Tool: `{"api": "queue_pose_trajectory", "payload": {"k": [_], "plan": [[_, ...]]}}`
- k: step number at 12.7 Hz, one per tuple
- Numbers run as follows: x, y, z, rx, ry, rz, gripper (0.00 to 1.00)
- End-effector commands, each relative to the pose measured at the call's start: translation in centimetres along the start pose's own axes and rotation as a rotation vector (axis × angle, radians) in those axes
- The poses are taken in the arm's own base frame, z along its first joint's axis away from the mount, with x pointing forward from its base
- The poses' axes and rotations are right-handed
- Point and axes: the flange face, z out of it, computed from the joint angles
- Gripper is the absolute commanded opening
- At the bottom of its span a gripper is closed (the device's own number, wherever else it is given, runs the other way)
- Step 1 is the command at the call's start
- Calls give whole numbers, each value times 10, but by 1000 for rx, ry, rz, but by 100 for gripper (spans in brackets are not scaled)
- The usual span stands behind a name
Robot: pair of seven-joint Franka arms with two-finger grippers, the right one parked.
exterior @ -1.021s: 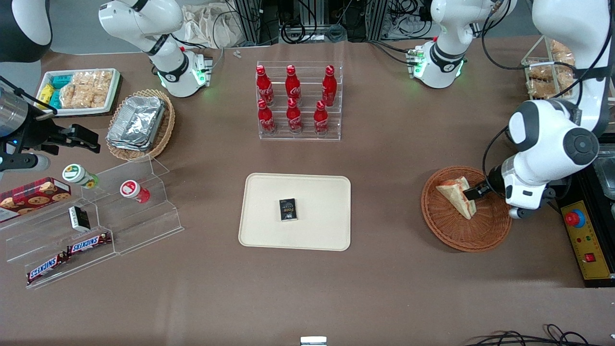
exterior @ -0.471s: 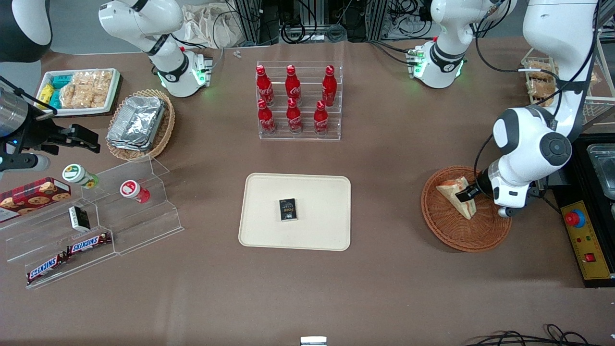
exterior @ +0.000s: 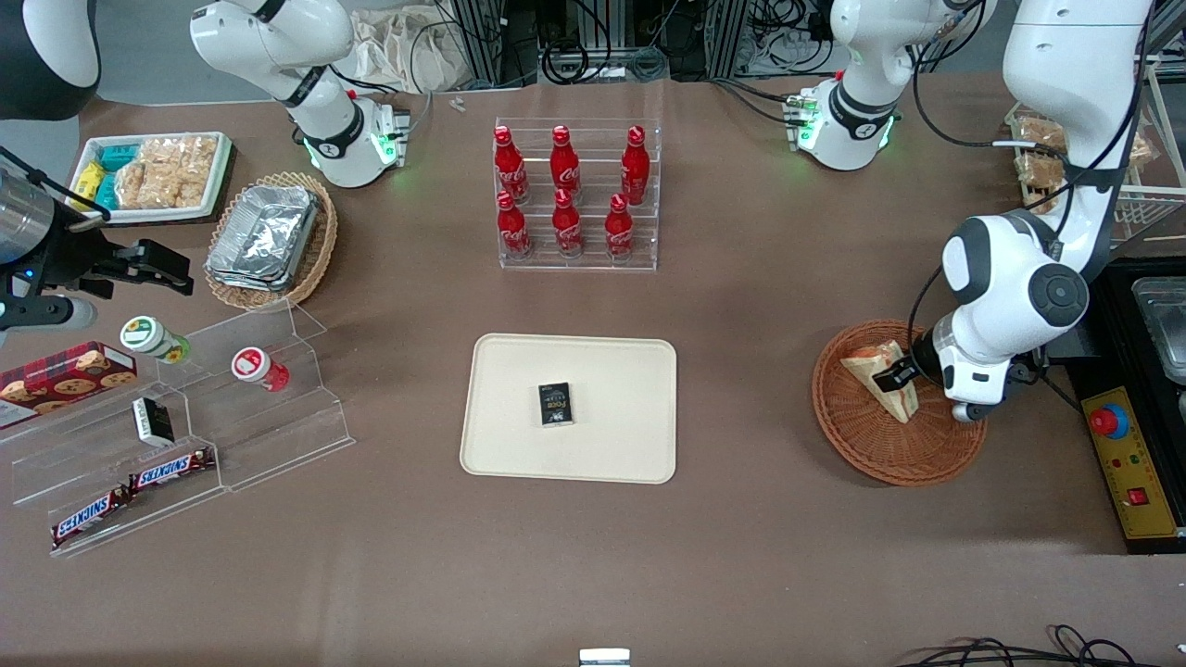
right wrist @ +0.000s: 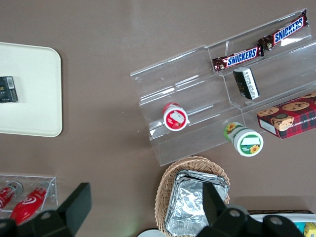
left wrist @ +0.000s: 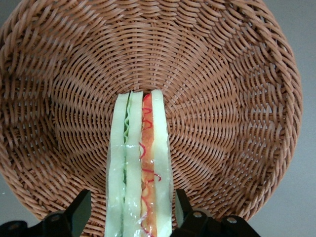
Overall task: Place sandwich from basket to tray
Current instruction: 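Close the left gripper on the sandwich's wrapped end, then lift the sandwich up out of the basket with the left gripper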
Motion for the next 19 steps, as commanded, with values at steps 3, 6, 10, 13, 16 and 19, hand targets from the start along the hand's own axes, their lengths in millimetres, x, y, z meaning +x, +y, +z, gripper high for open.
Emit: {"api": "queue_pose_trajectory", "payload": {"k": [3, 6, 10, 13, 16, 19], "plan": [[-7, 0, 4, -9, 5, -45, 39], [-13, 8, -4, -11, 1, -36, 15], [-11, 20, -87, 32, -32, -3, 2], [-3, 29, -165, 77, -105, 69, 0], [0, 30, -234, 91, -164, 171, 0], [5, 33, -294, 79, -139, 243, 0]]}}
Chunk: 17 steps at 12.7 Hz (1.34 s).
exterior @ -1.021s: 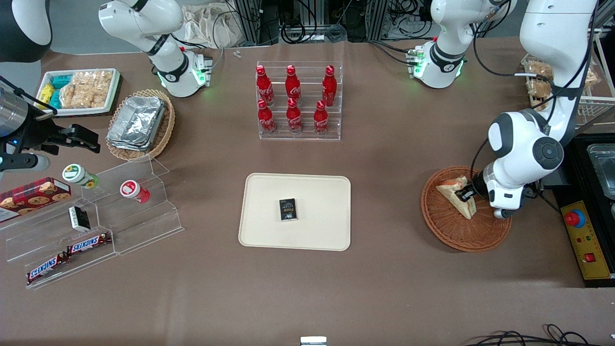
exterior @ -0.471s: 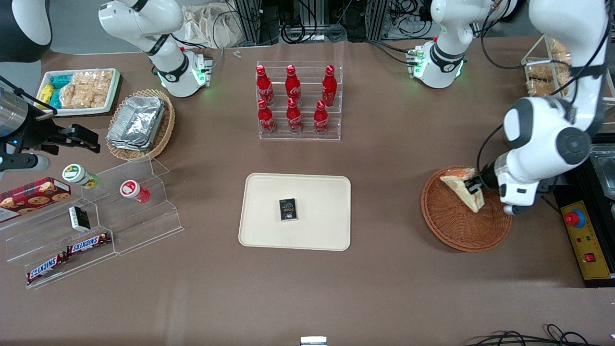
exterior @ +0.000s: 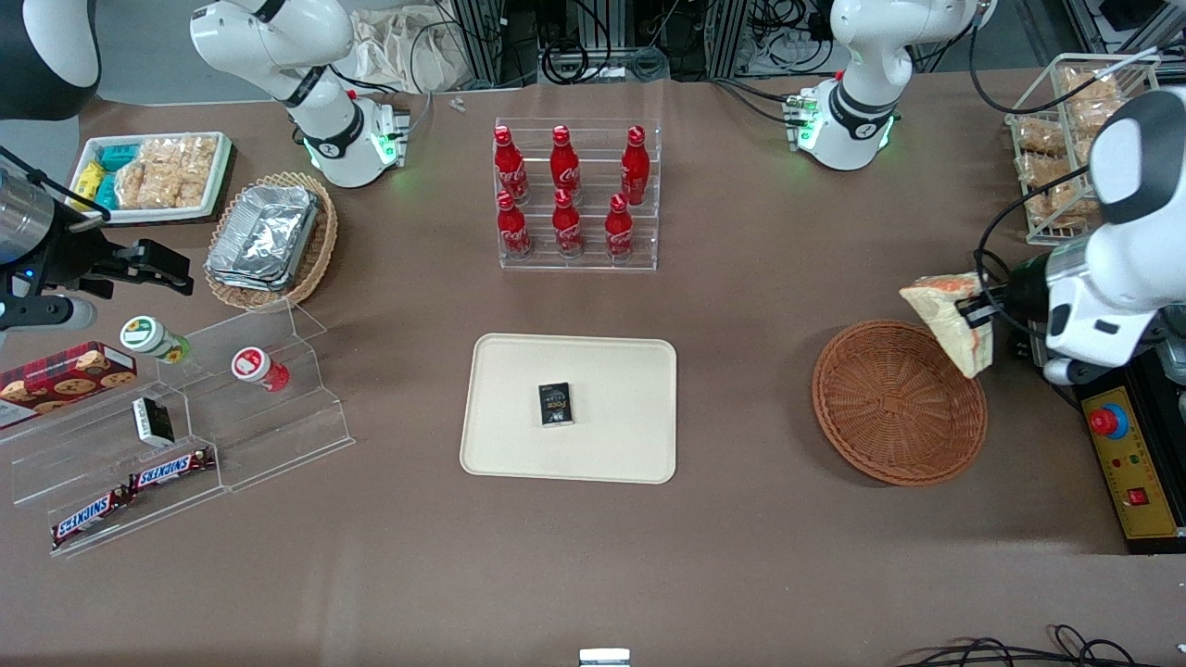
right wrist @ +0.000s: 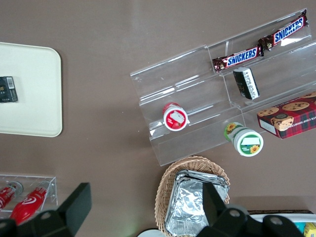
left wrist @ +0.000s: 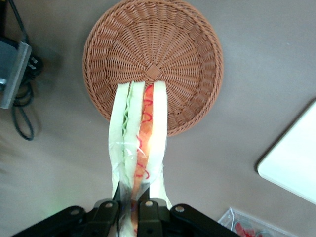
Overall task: Place sandwich from basket to tray
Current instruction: 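Lift the sandwich up out of the basket with the left gripper, then carry the sandwich over to the cream tray with the left gripper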
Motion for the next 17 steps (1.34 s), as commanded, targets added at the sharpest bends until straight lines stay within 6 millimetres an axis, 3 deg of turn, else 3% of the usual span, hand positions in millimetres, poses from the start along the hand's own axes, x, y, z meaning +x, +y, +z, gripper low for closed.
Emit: {"api": "queue_pose_trajectory", "payload": {"k": [1, 3, 5, 8, 10, 11, 13, 17], "plan": [[2, 2, -36, -7, 19, 43, 0], [-7, 16, -39, -8, 24, 95, 0], [-35, 75, -24, 46, 22, 220, 0], [-73, 177, 27, 176, 56, 408, 0], [-78, 204, 49, 177, 43, 455, 0], [-85, 227, 66, 172, 46, 500, 0], [-95, 269, 112, 161, 45, 561, 0], [-102, 329, 182, 73, 112, 570, 0]]}}
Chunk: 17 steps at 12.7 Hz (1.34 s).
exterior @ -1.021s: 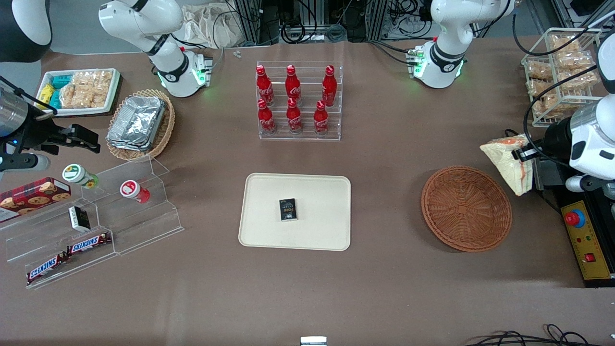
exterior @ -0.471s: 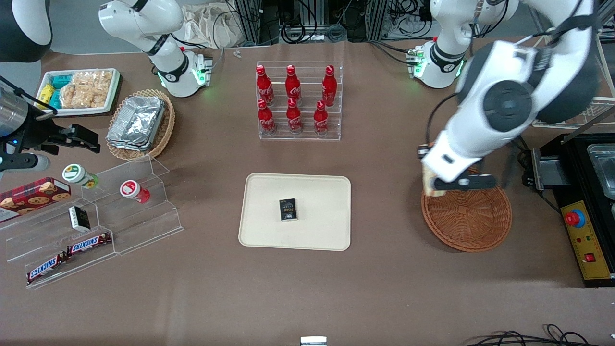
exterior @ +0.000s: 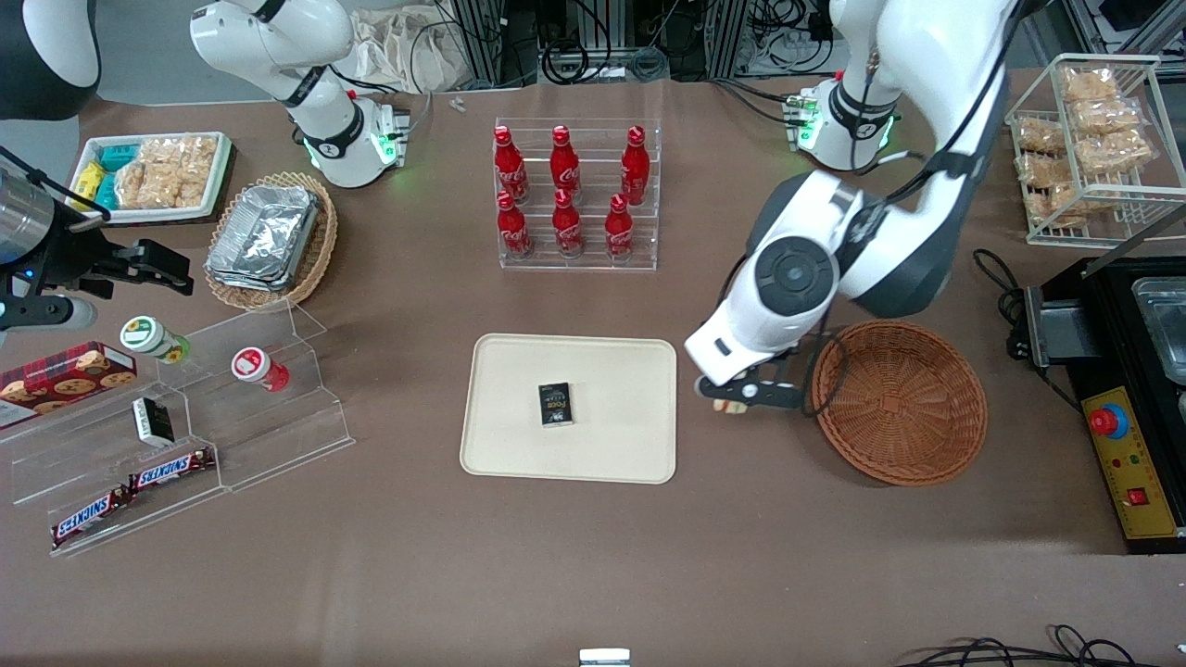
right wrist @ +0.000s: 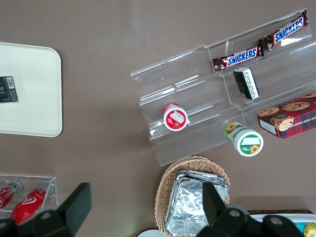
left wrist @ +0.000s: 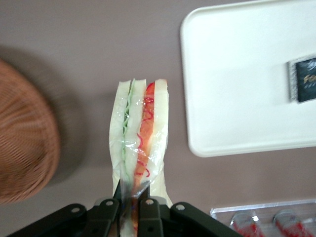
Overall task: Place sandwich from basket to tray
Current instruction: 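Carry the sandwich over to the cream tray with the left gripper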
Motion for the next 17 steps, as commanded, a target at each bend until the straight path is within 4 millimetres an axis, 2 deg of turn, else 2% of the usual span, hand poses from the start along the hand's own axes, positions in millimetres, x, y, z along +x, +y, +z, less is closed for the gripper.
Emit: {"api": "queue_pose_trajectory", "payload": {"k": [1, 3, 5, 7, 10, 11, 12, 13, 14, 17], "plan": [[15, 35, 30, -18, 43, -22, 0], [25, 41, 60, -40, 42, -34, 0], [31, 54, 77, -73, 95, -44, 0], [37, 59, 102, -88, 95, -46, 0], [39, 62, 121, -97, 91, -48, 0], [40, 62, 124, -101, 94, -50, 6], [40, 63, 126, -106, 89, -54, 25], [40, 62, 127, -108, 87, -56, 66], [40, 62, 127, -108, 87, -57, 99], [40, 61, 121, -112, 91, -70, 100]]}}
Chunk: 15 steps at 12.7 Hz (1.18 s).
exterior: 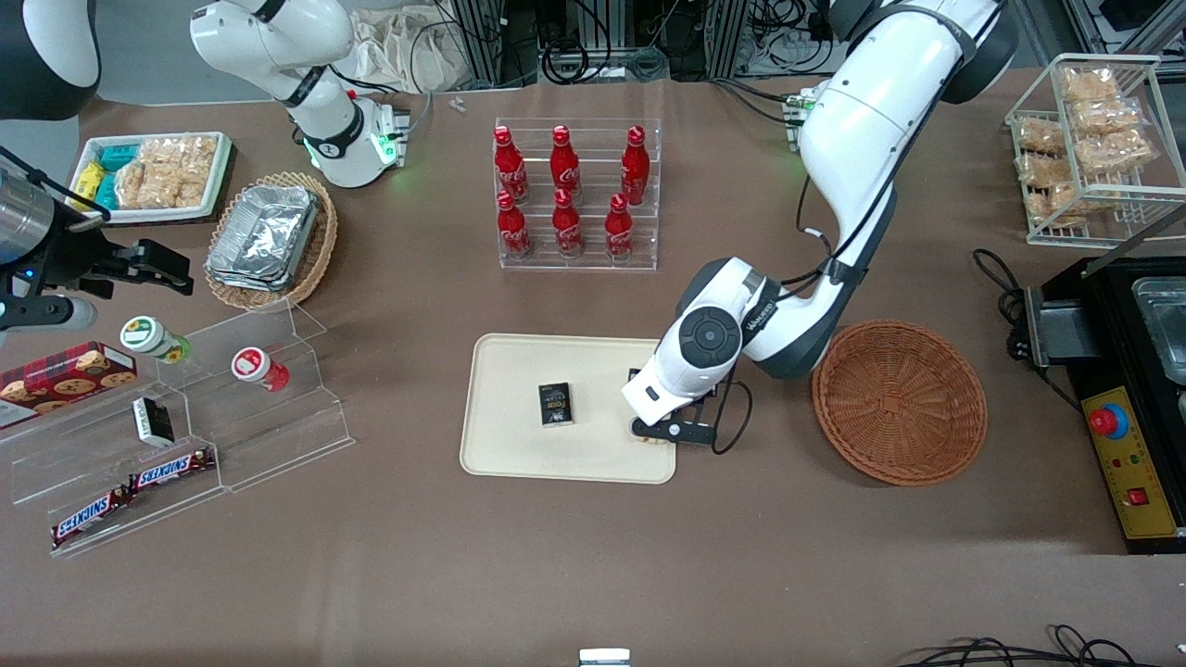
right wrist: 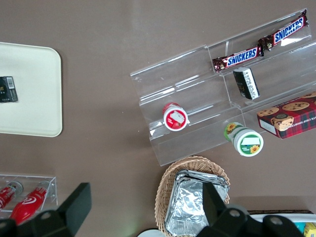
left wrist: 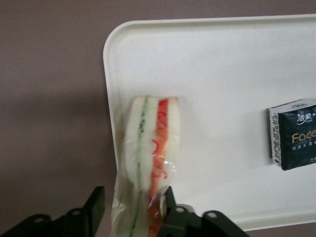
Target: Place sandwich from basket to tray
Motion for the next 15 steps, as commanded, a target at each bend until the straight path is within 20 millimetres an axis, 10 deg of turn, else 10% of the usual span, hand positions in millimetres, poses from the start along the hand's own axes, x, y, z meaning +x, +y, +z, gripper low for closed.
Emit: {"api": "queue_pose_trajectory", "payload": {"k": [1, 15], "plan": [[6, 5, -8, -3, 19, -35, 100], [5, 5, -10, -1, 20, -52, 100]]}}
